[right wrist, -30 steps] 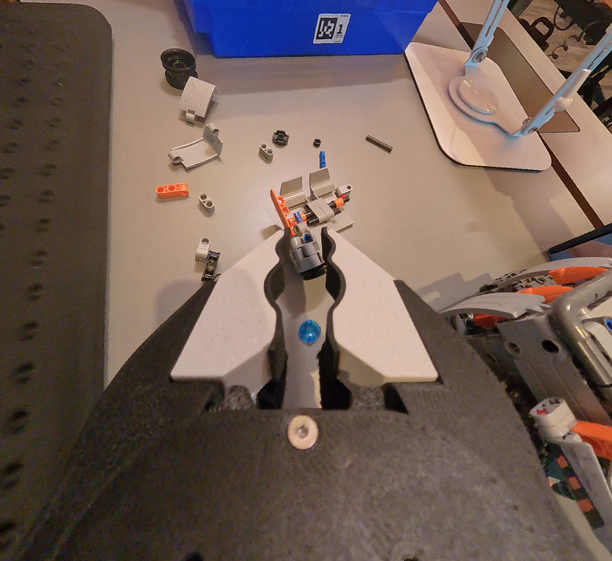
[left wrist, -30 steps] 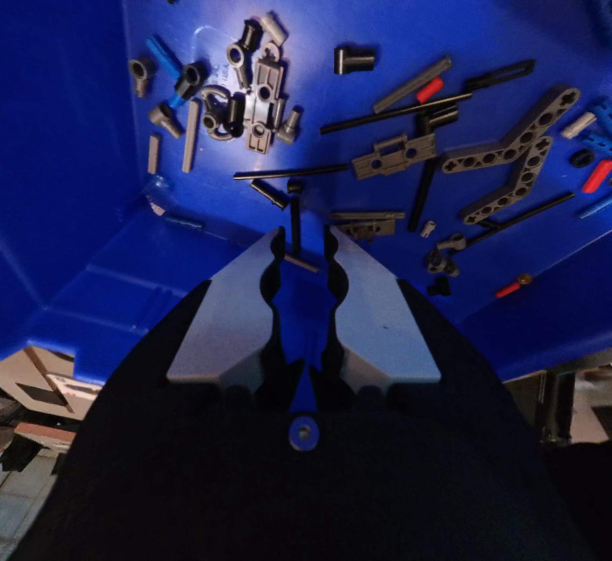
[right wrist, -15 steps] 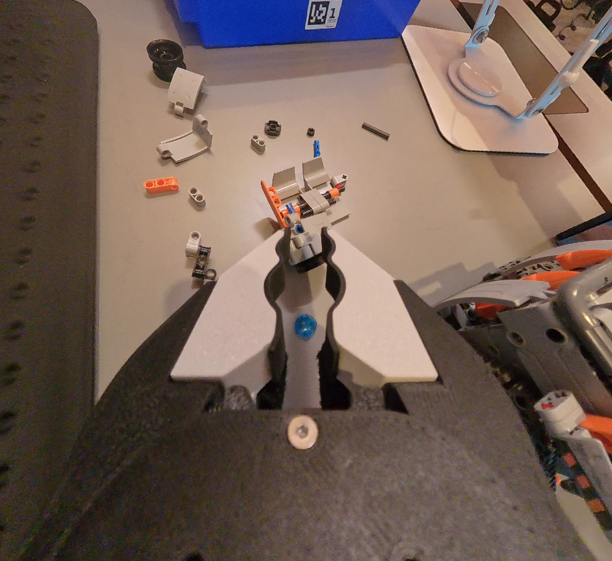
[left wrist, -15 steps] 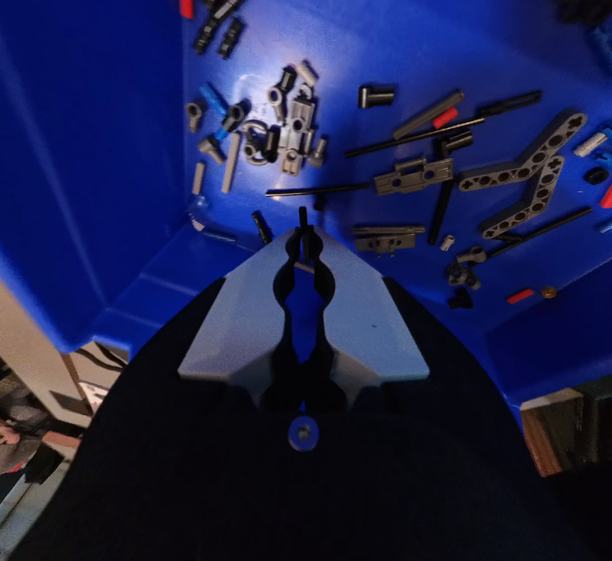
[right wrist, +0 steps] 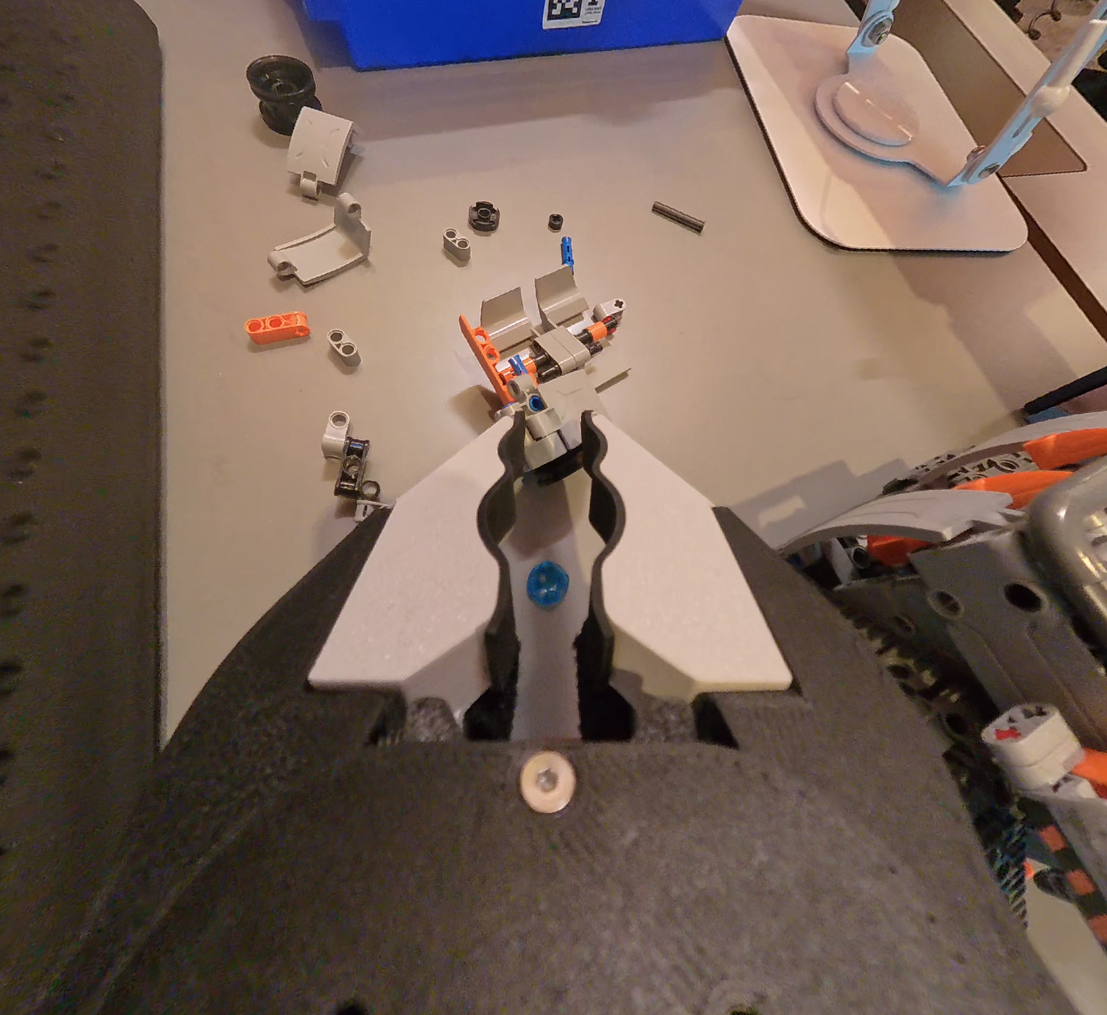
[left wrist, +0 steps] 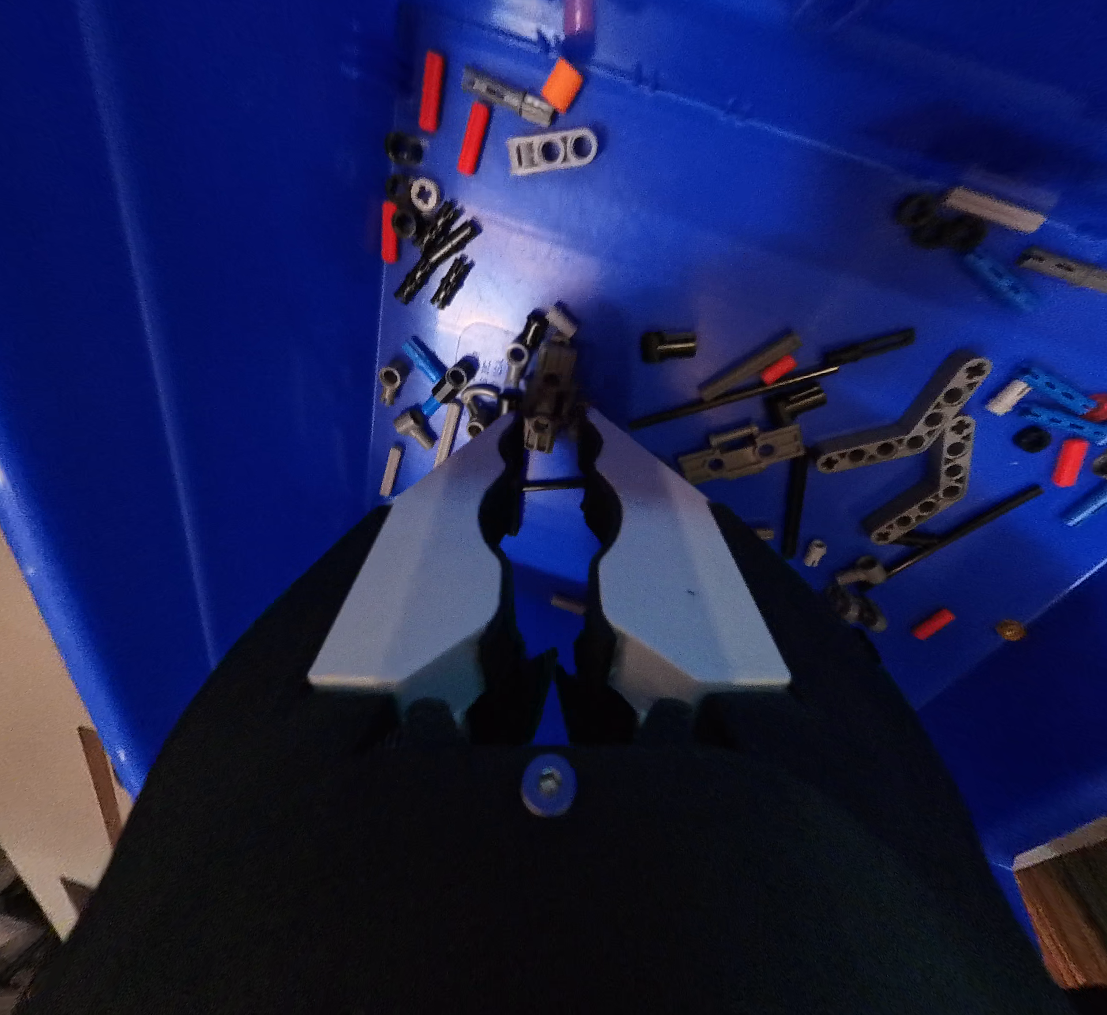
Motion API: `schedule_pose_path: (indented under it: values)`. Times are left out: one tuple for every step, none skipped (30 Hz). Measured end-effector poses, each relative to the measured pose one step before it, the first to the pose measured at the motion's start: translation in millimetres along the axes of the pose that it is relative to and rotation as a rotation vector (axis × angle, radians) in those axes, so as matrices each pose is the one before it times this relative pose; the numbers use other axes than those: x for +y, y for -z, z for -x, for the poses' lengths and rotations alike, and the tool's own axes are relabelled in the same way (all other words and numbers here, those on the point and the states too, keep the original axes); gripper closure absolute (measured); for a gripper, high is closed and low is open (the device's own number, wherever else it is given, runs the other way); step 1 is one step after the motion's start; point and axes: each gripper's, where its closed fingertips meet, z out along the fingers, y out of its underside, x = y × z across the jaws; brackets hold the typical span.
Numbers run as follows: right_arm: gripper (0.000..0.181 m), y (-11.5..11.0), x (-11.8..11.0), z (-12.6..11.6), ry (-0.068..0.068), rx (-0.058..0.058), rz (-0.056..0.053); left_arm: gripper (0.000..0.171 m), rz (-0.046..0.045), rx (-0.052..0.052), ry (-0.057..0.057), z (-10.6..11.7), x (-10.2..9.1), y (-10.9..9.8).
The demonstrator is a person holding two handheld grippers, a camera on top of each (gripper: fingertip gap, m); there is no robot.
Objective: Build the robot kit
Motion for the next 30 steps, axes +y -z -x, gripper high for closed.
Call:
schedule_pose_path:
  values:
    - [0.165, -0.05, 0.16, -0.05, -0.0005, -0.0007, 0.0003, 0.165, -0.00193, 0.0021, -0.0081, -0.91, -1.04, -0.91]
    - [0.165, -0.09, 0.12, 0.13, 0.0001, -0.0009, 0.0007, 0.17, 0.00425, -0.0138, -0.0085, 1.42, 0.15, -0.16]
    - [0.165, -0.06, 0.14, 0.14, 0.0007, -0.0006, 0.001, 0.171, 0.00991, 0.008, -0.0072, -1.79, 1.42, 0.48]
    - [0.164, -0.21, 0.18, 0.07, 0.0004, -0.0005, 0.0009, 0.171, 0.00821, 0.0151, -0.003, -2.73, 1.83, 0.84]
    - [0.164, 0.01, 0.21, 0.02, 0.0002, -0.0001, 0.0009, 0.171, 0.01838, -0.0003, 0.0039, 0.08, 4.04, 0.59]
    - [0.165, 0.03, 0.06, -0.04, 0.0002, 0.0002, 0.0004, 0.171, 0.03094, -0.0122, 0.0047, 2.2, 6.82, 1.03]
    - [0.165, 0.11, -0.07, -0.06, -0.0001, 0.0003, -0.0003, 0.171, 0.02972, -0.0125, 0.0056, 2.58, 8.03, 2.16]
    - [0.165, 0.17, -0.12, -0.17, -0.0003, 0.0004, -0.0002, 0.171, 0.01641, -0.0058, 0.0127, 2.36, 6.87, 2.95]
    - [0.165, 0.0, 0.03, -0.09, -0.0005, 0.0002, 0.0001, 0.171, 0.0124, -0.0085, 0.0233, 3.55, 6.61, 3.11]
    - [0.165, -0.04, 0.15, -0.04, -0.0002, -0.0002, 0.0004, 0.171, 0.00534, -0.0174, 0.0191, 5.03, 5.41, 3.29]
    - [0.165, -0.18, 0.03, 0.15, 0.0002, -0.0004, 0.0005, 0.171, -0.0122, -0.0165, 0.0168, 4.84, 2.14, 3.54]
    - [0.165, -0.3, 0.13, 0.04, 0.0, -0.0009, 0.0009, 0.171, -0.01714, 0.0033, 0.0145, 1.32, 0.55, 2.94]
    - [0.165, -0.41, 0.27, 0.3, -0.0001, -0.0017, 0.0008, 0.171, -0.01163, 0.008, 0.0036, -0.61, 0.13, 1.82]
    - [0.165, -0.25, 0.02, 0.21, -0.0011, -0.0015, -0.0007, 0.164, -0.00743, 0.0068, -0.0042, -1.61, -0.87, 0.49]
    - [0.165, -0.14, -0.12, -0.08, -0.0008, -0.0005, -0.0006, 0.158, -0.01593, 0.0045, -0.0153, -2.55, -3.9, -0.58]
    - [0.165, -0.03, 0.11, -0.21, -0.0011, 0.0001, -0.0005, 0.153, -0.02174, 0.0194, -0.0236, -6.11, -6.45, -1.81]
    - [0.165, 0.02, 0.07, -0.34, -0.0022, 0.0, -0.0003, 0.15, -0.01923, 0.0247, -0.0272, -7.29, -7.15, -2.89]
    - [0.164, -0.05, 0.28, -0.32, -0.0018, 0.0006, 0.0001, 0.147, -0.00923, 0.0127, -0.0189, -4.84, -6.46, -3.73]
    - [0.164, 0.01, 0.41, -0.47, -0.001, 0.0013, 0.001, 0.144, 0.00278, 0.0066, -0.0153, -3.12, -4.55, -4.23]
    - [0.164, -0.06, 0.14, -0.32, -0.0006, 0.0012, 0.0002, 0.143, 0.01049, 0.001, -0.0158, -1.67, -2.83, -4.14]
    - [0.165, 0.1, 0.12, -0.22, -0.0003, 0.001, 0.0004, 0.145, 0.01414, 0.0044, -0.0097, -1.53, -1.28, -4.05]
    - [0.165, 0.06, 0.2, -0.21, 0.0005, 0.0014, 0.0004, 0.148, 0.01679, -0.0023, -0.0044, 0.19, 0.3, -3.76]
    - [0.165, 0.04, 0.08, -0.21, 0.0004, 0.0013, 0.0006, 0.149, 0.0053, -0.0051, -0.0001, 1.29, -0.06, -1.79]
    - [0.165, 0.1, 0.13, -0.19, -0.0001, 0.0007, 0.0004, 0.149, -0.00257, 0.0032, 0.0079, 0.3, -0.09, 0.76]
    - [0.165, -0.06, 0.1, -0.06, -0.0003, 0.0, 0.0, 0.15, 0.00352, 0.0068, 0.0074, -0.3, 1.8, 0.68]
    - [0.165, -0.02, -0.01, 0.05, -0.0002, -0.0009, -0.0001, 0.152, 0.01822, -0.0029, 0.0089, 1.3, 4.5, 0.05]
    - [0.165, -0.22, -0.07, 0.26, 0.0004, -0.0013, -0.0001, 0.154, 0.02953, -0.009, 0.0015, 1.96, 6.68, -0.4]
    - [0.165, -0.09, -0.12, 0.35, 0.0008, -0.0015, -0.0003, 0.156, 0.02306, -0.0039, 0.0021, 1.12, 5.85, 0.24]
    - [0.165, -0.15, -0.03, 0.26, 0.0004, -0.0013, -0.0003, 0.158, 0.0096, -0.0073, 0.0061, 1.99, 3.88, 0.84]
    - [0.165, -0.08, 0.06, 0.04, -0.0003, -0.0008, -0.0002, 0.158, 0.00673, -0.0046, 0.0082, 1.58, 3.58, 0.88]
